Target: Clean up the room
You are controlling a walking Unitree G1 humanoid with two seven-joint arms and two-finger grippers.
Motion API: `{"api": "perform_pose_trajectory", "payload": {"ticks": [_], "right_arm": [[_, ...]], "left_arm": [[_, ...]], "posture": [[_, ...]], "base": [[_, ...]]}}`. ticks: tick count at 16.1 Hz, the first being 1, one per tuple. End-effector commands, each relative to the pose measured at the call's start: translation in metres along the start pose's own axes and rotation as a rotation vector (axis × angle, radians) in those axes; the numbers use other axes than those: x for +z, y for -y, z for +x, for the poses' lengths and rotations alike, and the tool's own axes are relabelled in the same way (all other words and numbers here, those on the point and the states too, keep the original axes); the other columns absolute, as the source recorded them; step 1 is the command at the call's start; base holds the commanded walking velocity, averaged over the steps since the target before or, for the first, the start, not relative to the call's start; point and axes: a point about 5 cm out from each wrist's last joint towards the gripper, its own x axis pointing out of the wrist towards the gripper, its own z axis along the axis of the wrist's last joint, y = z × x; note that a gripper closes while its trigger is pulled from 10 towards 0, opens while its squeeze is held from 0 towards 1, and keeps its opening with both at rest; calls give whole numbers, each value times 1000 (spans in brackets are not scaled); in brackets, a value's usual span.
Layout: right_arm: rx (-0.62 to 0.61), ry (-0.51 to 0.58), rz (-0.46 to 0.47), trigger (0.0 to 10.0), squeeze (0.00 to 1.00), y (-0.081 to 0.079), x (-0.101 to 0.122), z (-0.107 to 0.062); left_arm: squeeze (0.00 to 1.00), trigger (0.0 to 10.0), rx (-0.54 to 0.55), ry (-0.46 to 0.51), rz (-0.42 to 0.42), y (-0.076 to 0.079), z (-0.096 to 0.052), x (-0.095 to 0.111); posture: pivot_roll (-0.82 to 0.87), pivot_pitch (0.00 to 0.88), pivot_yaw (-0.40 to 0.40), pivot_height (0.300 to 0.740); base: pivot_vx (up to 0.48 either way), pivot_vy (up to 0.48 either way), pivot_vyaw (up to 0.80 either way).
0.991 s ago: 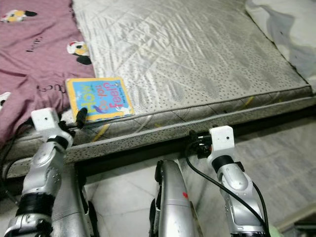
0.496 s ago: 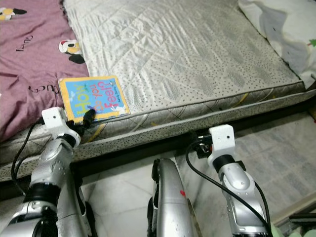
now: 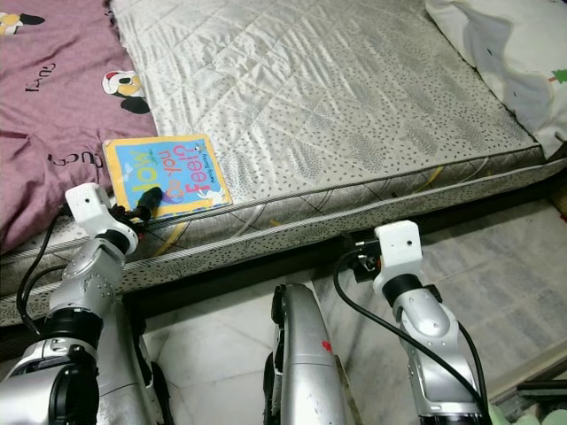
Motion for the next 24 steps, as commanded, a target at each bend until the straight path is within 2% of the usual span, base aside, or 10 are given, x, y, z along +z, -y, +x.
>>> {"api": "perform_pose_trajectory", "payload": {"ticks": [1,2,4,5,6,12,15,20,21,24], "right_arm": [[9,12,-15,10000,0,2,4,-2],[38,23,9,10000,0,-1,6,0],[227,45,177,10000,0,-20,17,1],[310,41,236,10000,0,-28,20,-1],[337,34,261,10000,0,-30,21,-2],[383,1,274,10000,0,-38,18,-2],[396,9,298,10000,0,-43,19,2],[431,28,336,10000,0,-61,20,15],[399,25,346,10000,0,-61,17,19],[259,20,327,10000,0,-55,12,31]], "left_arm": [[0,0,23,-6,-26,-2,0,-3],[0,0,15,-3,-35,-2,0,-4],[0,0,-6,-10,-40,-1,1,-5],[0,0,-11,-13,-46,-1,1,-5],[0,0,-13,-14,-48,-1,1,-5],[0,0,-22,11,-90,-1,5,2],[0,0,-70,30,-74,8,8,6],[0,0,-131,118,35,18,12,30],[0,0,-150,195,116,23,12,48],[0,0,-191,324,269,34,6,74]], "posture": [[-181,156,-179,514],[-180,155,-179,514],[-180,153,-176,514],[-181,152,-172,514],[-179,151,-173,514],[-164,140,-155,514],[-119,124,-142,514],[-68,103,-109,514],[-53,97,-94,514],[-31,86,-72,514]], "base": [[0,0,0],[0,0,0],[0,0,0],[0,0,0],[0,0,0],[0,0,0],[0,0,0],[0,0,0],[0,0,0],[0,0,0]]}}
